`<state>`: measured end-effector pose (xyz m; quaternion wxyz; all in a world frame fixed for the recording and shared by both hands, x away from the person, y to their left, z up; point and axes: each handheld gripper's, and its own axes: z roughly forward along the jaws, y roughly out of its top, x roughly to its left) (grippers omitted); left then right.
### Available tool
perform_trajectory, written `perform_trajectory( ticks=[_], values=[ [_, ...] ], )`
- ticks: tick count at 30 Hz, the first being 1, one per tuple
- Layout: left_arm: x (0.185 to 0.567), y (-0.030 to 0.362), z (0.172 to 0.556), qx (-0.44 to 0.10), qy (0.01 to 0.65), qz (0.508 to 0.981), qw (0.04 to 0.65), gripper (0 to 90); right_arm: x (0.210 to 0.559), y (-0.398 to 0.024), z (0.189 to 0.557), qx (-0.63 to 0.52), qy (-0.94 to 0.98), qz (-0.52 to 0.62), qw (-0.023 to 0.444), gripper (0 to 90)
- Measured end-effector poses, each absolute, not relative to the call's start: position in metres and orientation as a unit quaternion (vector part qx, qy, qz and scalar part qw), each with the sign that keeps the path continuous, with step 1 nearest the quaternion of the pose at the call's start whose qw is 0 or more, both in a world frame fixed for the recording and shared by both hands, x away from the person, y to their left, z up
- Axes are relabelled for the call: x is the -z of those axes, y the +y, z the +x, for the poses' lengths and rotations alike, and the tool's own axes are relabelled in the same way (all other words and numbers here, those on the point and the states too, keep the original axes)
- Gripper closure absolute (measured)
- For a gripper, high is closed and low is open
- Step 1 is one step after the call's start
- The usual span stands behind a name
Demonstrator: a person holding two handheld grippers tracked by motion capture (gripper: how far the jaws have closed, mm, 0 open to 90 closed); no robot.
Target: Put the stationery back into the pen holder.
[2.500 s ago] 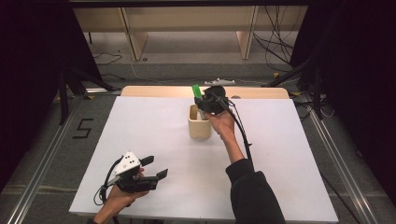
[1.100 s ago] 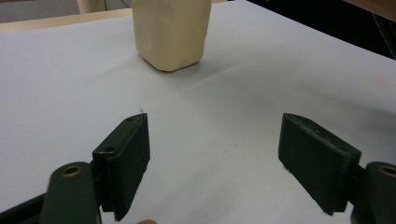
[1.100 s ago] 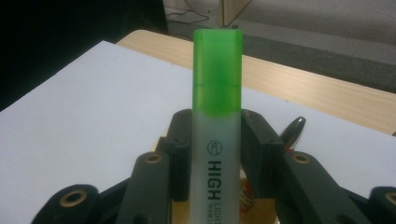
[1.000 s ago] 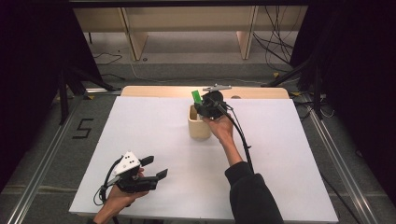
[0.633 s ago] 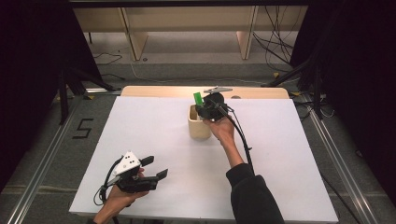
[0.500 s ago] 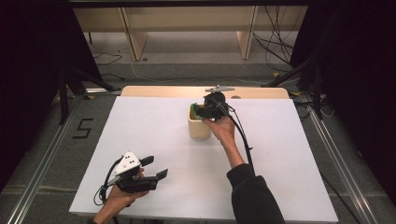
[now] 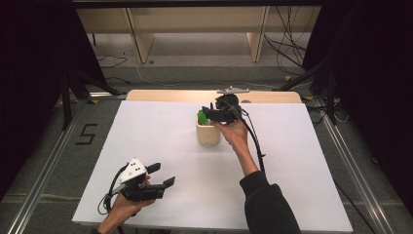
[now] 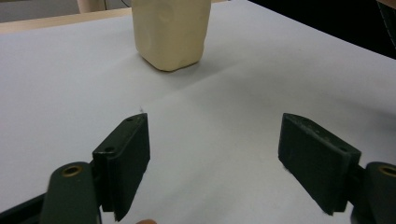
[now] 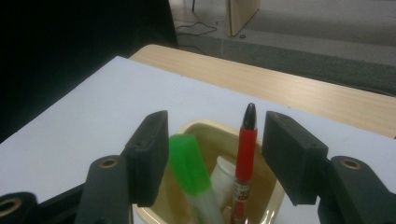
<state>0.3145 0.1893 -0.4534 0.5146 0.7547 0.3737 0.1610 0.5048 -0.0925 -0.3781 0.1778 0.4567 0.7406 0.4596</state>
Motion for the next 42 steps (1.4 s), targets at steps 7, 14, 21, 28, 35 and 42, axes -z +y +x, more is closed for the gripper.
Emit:
perform_trajectory(
  ticks=[7, 14, 21, 28, 35, 42],
  values=[
    [0.453, 0.189, 0.314, -0.161, 0.373, 0.755, 0.515, 24.5, 0.376, -0.095, 0.503, -0.459, 0.743, 0.456, 0.173, 40.0],
    [0.454, 0.189, 0.314, -0.162, 0.373, 0.755, 0.514, 24.5, 0.374, -0.099, 0.5, -0.459, 0.746, 0.452, 0.17, 39.0],
    [0.454, 0.189, 0.314, -0.161, 0.373, 0.755, 0.514, 24.5, 0.375, -0.102, 0.498, -0.458, 0.747, 0.452, 0.167, 37.7],
    [0.454, 0.189, 0.315, -0.16, 0.374, 0.755, 0.514, 24.6, 0.374, -0.106, 0.495, -0.462, 0.746, 0.45, 0.165, 33.1],
    [0.454, 0.189, 0.315, -0.161, 0.374, 0.755, 0.514, 24.5, 0.372, -0.116, 0.486, -0.466, 0.749, 0.443, 0.161, 30.5],
    [0.454, 0.189, 0.315, -0.16, 0.373, 0.757, 0.513, 24.5, 0.373, -0.127, 0.474, -0.468, 0.751, 0.437, 0.16, 28.9]
  ],
)
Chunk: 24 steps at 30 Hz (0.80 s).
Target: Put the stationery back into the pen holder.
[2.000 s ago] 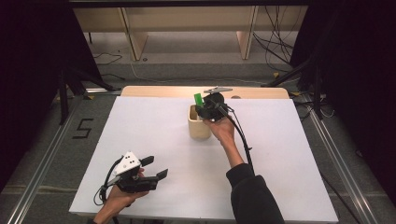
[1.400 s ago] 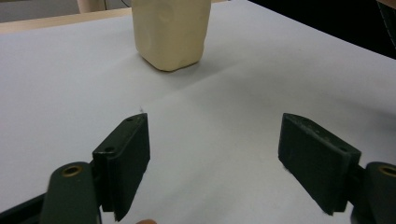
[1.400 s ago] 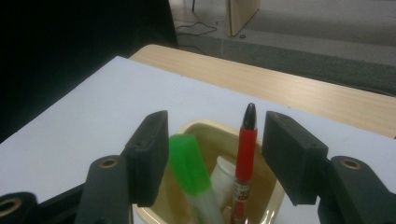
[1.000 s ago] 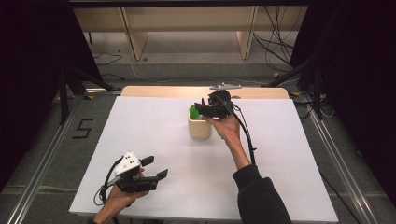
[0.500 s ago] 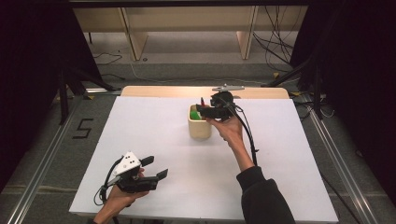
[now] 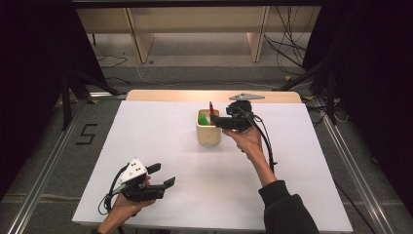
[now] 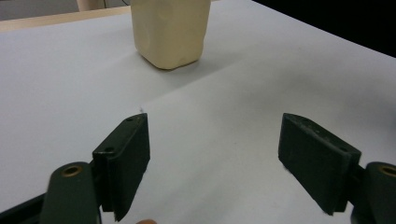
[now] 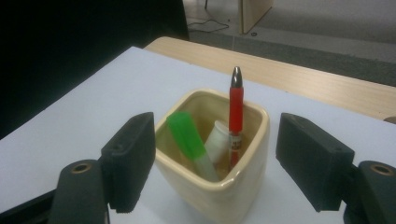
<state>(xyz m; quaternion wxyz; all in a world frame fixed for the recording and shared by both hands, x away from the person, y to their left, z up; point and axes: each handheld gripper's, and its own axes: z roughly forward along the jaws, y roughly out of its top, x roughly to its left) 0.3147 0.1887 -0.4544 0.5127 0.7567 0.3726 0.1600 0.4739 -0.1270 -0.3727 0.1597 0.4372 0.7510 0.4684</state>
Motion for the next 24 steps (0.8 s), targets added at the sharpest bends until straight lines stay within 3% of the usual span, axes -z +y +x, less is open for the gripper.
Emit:
perform_trajectory(
  ticks=[24],
  values=[
    [0.455, 0.19, 0.315, -0.15, 0.376, 0.755, 0.515, 24.5, 0.396, -0.163, 0.402, -0.494, 0.76, 0.398, 0.143, 25.5]
  ],
)
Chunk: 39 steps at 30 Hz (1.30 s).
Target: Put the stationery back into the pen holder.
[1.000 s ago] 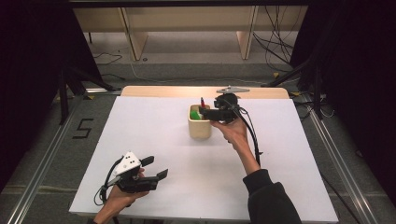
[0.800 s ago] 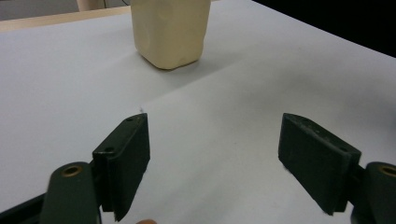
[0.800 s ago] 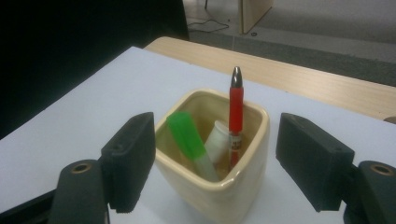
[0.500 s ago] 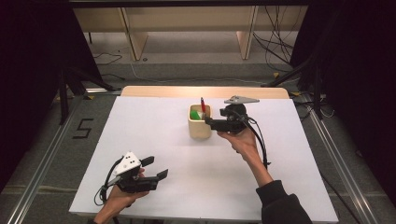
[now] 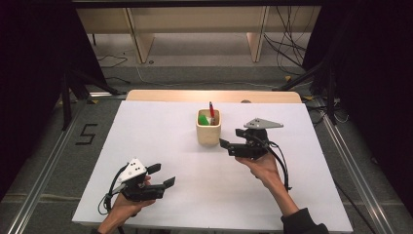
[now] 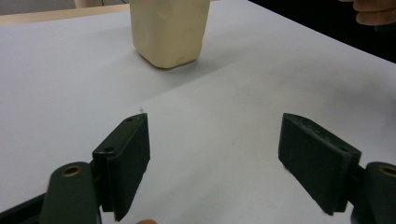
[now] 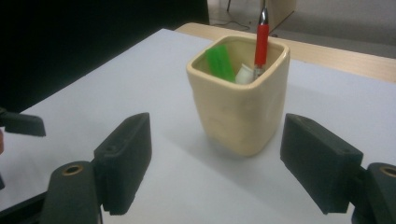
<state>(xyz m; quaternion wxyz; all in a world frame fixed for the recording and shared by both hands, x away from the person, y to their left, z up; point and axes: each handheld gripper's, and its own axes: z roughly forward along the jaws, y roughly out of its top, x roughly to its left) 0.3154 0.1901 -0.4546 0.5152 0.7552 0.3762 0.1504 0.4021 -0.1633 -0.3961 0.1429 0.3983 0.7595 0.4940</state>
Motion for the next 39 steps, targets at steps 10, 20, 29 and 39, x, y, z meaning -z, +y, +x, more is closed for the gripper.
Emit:
perform_trajectory(
  ticks=[10, 20, 29, 39],
  values=[
    [0.455, 0.188, 0.315, -0.145, 0.374, 0.759, 0.513, 24.5, 0.405, -0.179, 0.38, -0.506, 0.755, 0.394, 0.136, 25.0],
    [0.454, 0.19, 0.315, -0.142, 0.372, 0.761, 0.513, 24.4, 0.413, -0.184, 0.359, -0.513, 0.755, 0.386, 0.133, 21.5],
    [0.453, 0.188, 0.314, -0.138, 0.366, 0.766, 0.51, 24.3, 0.42, -0.193, 0.335, -0.525, 0.75, 0.38, 0.133, 21.4],
    [0.451, 0.188, 0.312, -0.132, 0.362, 0.77, 0.509, 24.0, 0.428, -0.197, 0.315, -0.531, 0.748, 0.371, 0.145, 20.5]
  ],
)
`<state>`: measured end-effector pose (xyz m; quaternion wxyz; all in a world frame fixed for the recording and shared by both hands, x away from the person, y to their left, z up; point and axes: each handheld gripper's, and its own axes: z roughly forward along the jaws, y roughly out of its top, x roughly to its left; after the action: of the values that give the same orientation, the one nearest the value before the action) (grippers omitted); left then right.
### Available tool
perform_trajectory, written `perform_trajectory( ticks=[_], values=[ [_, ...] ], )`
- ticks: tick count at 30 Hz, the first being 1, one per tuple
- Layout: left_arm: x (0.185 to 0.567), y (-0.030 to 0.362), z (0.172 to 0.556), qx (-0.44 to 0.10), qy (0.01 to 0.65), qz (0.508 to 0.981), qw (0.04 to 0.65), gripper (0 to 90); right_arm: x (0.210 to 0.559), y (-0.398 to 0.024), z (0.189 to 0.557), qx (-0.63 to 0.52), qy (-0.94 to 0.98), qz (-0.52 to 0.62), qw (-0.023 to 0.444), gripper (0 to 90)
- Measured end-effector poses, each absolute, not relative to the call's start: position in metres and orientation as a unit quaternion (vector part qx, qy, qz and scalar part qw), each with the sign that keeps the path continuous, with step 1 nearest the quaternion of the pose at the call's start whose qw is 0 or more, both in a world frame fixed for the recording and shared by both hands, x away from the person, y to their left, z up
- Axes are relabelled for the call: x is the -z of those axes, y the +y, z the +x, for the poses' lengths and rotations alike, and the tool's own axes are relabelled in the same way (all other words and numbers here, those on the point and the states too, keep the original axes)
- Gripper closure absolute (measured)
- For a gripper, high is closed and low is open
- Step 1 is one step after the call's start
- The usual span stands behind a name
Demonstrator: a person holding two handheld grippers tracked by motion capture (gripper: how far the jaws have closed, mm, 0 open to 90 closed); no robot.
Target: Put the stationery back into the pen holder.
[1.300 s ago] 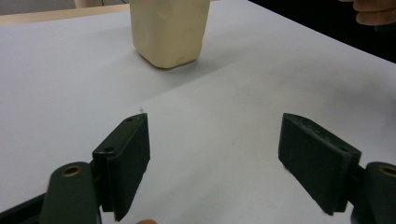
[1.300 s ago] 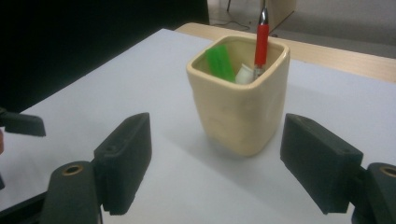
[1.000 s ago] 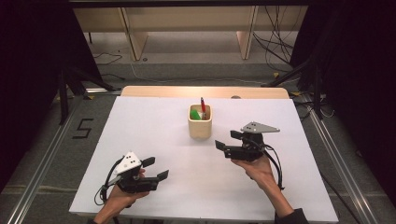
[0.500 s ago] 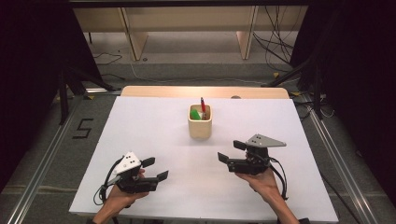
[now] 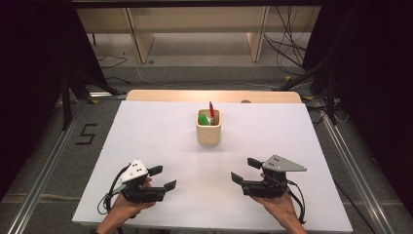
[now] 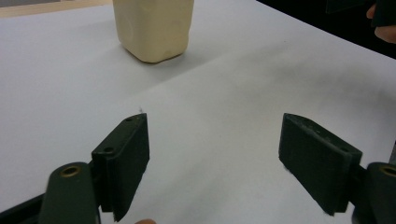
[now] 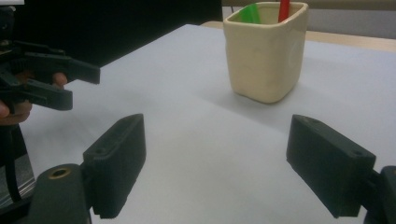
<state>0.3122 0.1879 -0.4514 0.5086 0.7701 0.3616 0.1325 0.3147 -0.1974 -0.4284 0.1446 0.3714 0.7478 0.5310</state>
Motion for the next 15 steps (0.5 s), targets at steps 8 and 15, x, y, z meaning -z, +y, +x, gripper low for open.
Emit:
perform_trajectory(
  ticks=[8, 15],
  values=[
    [0.451, 0.187, 0.311, -0.128, 0.358, 0.772, 0.509, 23.8, 0.437, -0.208, 0.301, -0.523, 0.751, 0.371, 0.158, 18.7],
    [0.45, 0.187, 0.309, -0.127, 0.356, 0.772, 0.51, 23.6, 0.444, -0.219, 0.292, -0.516, 0.752, 0.377, 0.163, 18.4]
  ],
)
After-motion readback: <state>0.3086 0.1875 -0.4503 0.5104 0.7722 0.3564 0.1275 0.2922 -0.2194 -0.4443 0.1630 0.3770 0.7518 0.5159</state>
